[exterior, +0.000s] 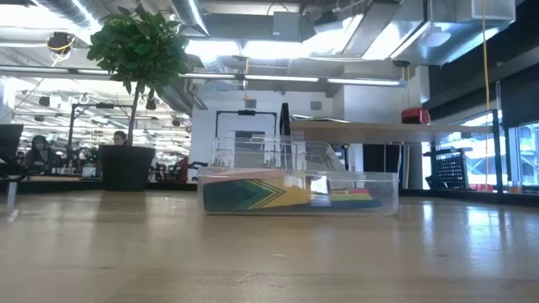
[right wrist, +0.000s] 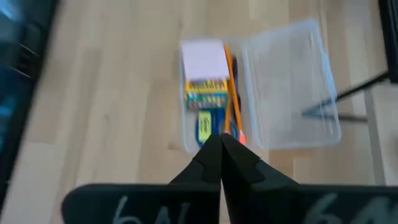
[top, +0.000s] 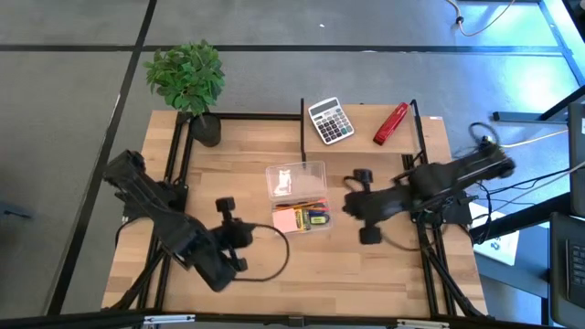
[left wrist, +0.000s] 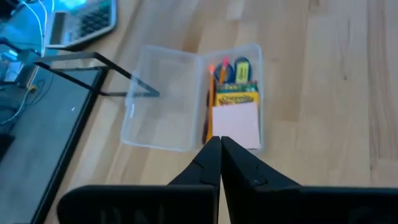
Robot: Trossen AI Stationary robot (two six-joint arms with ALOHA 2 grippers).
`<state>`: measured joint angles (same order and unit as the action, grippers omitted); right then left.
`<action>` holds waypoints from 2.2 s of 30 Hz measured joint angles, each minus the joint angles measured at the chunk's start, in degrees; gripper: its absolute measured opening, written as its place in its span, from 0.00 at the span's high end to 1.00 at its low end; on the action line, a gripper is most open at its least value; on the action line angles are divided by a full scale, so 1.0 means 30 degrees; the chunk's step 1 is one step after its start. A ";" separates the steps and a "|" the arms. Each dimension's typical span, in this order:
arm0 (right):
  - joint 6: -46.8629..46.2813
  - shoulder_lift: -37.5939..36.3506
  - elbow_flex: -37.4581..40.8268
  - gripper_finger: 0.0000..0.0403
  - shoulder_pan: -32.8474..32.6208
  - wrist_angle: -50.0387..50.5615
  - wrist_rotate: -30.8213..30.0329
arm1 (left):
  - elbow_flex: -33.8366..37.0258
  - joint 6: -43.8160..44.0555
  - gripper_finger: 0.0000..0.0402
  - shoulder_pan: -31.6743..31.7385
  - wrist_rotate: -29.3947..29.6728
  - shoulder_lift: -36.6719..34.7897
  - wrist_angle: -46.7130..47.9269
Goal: Pack school essentials
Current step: Return to Home Position
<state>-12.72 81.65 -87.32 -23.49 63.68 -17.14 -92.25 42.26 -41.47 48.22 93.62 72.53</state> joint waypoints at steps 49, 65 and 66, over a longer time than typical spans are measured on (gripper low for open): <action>0.1870 -2.2940 2.0868 0.99 0.0328 -1.9495 1.0089 | 2.4962 -1.3412 1.00 0.4859 -1.1407 -2.3577 -2.8102; 0.1920 -2.7166 2.3273 0.99 0.0363 -1.9882 0.8972 | 2.7998 -1.4382 1.00 0.4859 -1.1386 -2.8403 -2.8765; 0.1921 -2.7201 2.3275 0.99 0.0377 -1.9899 0.8909 | 2.8222 -1.4439 1.00 0.4859 -1.1392 -2.8870 -2.8733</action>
<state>-6.96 0.04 -17.50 -22.35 3.98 9.58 -7.58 -1.06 -26.89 14.04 7.01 -13.67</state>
